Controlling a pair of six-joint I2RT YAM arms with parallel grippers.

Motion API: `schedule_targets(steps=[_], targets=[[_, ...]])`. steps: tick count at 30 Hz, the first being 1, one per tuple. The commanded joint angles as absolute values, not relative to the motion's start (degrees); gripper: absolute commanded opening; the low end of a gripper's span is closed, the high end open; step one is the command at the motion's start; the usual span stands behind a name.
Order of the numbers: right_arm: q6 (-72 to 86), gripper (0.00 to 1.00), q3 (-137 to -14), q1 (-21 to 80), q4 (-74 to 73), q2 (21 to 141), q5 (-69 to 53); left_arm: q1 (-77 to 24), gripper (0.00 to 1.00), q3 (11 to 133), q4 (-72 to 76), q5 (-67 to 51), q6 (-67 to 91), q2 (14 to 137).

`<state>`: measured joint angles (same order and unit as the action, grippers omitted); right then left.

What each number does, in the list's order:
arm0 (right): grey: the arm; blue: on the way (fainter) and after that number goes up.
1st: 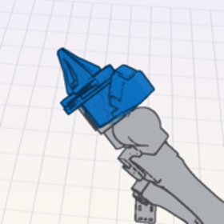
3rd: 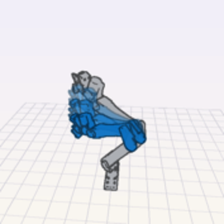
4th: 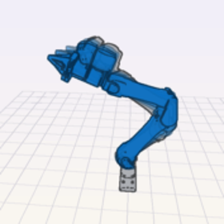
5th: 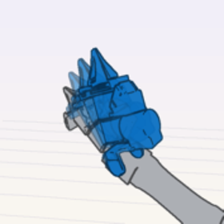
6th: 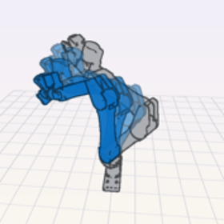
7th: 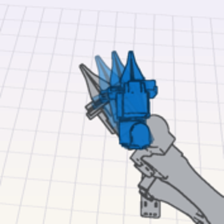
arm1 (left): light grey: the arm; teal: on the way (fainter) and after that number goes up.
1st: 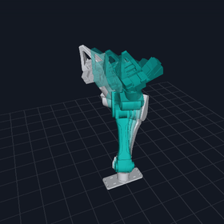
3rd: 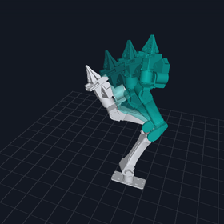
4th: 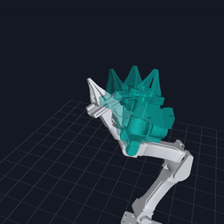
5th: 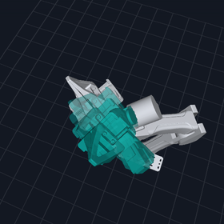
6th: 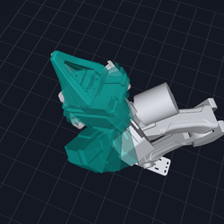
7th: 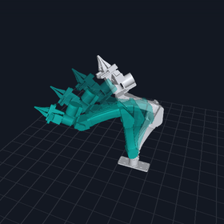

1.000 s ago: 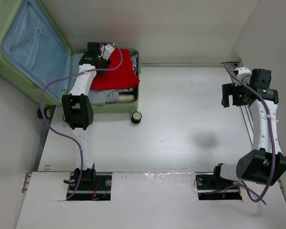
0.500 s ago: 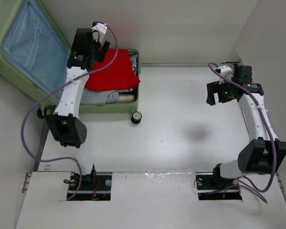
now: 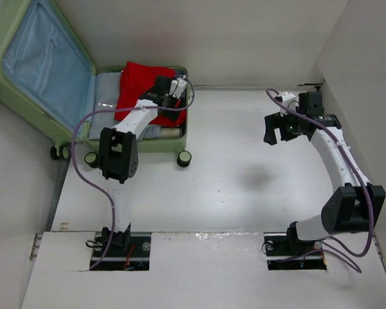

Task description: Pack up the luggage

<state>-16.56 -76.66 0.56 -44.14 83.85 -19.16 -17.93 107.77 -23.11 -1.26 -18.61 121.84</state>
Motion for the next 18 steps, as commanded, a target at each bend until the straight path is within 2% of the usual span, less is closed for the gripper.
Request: schedule_targets(steps=[1,5,8,11,15,18], targets=[[-14.5,0.96,-71.92,1.41,-42.01,77.18,-18.02,-19.07,0.71,104.26,-21.63,-5.09,-14.95,118.48],[-12.05,0.96,-67.34,1.41,-42.01,71.03,-15.74,-19.86,0.7,96.0,-19.42,-5.8,-14.85,118.48],[-10.63,0.96,-66.27,1.41,-43.24,66.72,-14.68,-21.44,0.7,90.02,-18.03,4.46,-16.87,116.55],[-9.32,0.96,-65.75,1.41,-43.95,63.38,-13.63,-21.45,0.71,82.72,-14.16,7.81,-18.19,114.88],[-8.79,0.97,-67.92,1.41,-43.95,64.15,-14.32,-21.45,0.76,83.4,-15.99,5.02,-15.3,111.28],[-8.18,0.97,-71.35,4.73,-44.47,67.67,-10.58,-20.4,0.82,89.19,-20.2,2.2,-12.58,106.2]])
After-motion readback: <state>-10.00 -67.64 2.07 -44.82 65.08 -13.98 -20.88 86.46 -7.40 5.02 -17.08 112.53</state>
